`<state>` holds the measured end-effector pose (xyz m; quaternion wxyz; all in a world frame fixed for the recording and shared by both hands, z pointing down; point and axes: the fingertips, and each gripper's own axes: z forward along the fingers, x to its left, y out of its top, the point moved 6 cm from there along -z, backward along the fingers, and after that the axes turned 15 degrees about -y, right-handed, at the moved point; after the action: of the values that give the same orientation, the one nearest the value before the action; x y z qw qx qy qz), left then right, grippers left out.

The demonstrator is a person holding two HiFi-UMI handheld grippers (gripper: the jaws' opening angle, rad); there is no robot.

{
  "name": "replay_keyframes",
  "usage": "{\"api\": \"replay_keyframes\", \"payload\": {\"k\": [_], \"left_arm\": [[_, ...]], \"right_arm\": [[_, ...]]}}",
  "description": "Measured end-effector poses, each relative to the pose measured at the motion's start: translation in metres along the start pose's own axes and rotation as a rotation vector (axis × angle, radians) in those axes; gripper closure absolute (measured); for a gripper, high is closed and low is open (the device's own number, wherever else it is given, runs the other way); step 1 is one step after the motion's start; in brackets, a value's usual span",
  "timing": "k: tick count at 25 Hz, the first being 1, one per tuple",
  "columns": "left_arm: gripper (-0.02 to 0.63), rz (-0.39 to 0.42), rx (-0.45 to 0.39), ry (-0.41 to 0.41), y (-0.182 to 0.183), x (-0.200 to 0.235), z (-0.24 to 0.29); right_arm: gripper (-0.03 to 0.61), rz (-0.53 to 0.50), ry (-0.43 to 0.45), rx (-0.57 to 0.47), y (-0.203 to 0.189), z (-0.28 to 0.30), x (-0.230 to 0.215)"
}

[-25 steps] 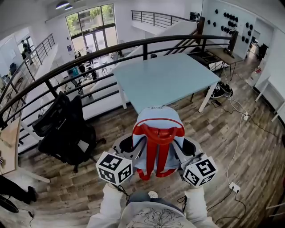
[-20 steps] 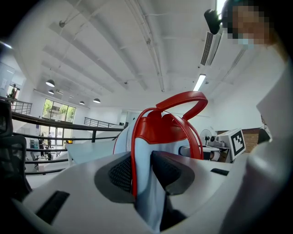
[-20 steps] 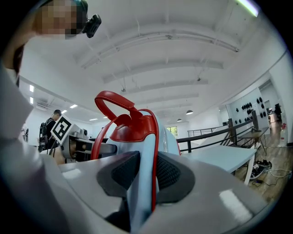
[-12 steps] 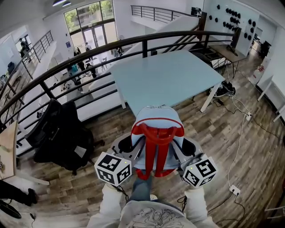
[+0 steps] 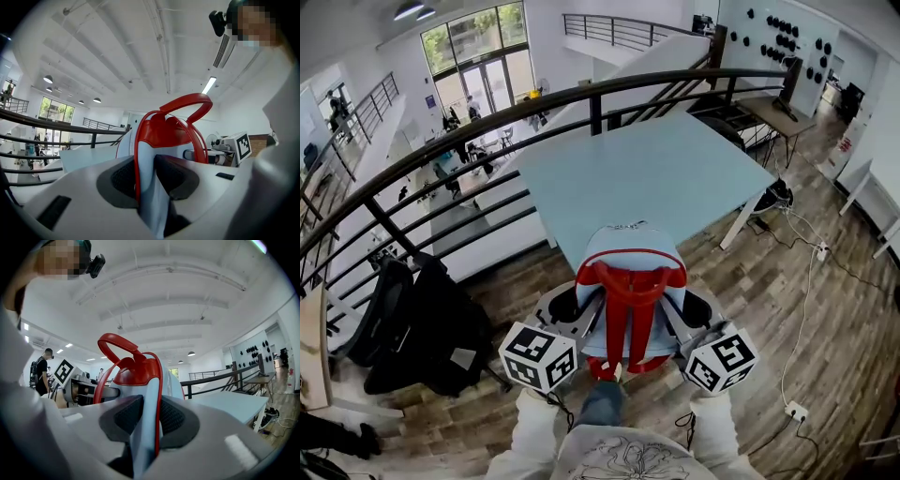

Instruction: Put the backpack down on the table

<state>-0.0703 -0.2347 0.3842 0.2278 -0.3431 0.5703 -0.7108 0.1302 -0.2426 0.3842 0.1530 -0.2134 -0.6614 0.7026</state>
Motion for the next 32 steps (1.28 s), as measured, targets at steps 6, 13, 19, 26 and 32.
{"api": "replay_keyframes", "payload": {"k": [6,13,19,26,32], "left_arm": [[0.494,0.013,0.0,-0.026,0.029,0.072,0.042],[0.494,0.024,0.004,-0.049,0.061,0.143,0.081],[0.494,0.022,0.011,-0.06,0.075,0.189,0.109],[0.494,0.013,0.015,-0.058,0.065,0.223,0.141],[0.494,0.002,0.02,-0.051,0.06,0.238,0.152]], "right_arm": [[0.468,-0.001,-0.028,-0.008,0.012,0.079,-0.025],[0.468,-0.004,-0.051,-0.009,0.026,0.156,-0.045],[0.468,-0.003,-0.065,-0.003,0.03,0.206,-0.062],[0.468,-0.004,-0.057,0.011,0.013,0.244,-0.088],[0.468,0.002,-0.054,0.022,0.005,0.26,-0.097]]}}
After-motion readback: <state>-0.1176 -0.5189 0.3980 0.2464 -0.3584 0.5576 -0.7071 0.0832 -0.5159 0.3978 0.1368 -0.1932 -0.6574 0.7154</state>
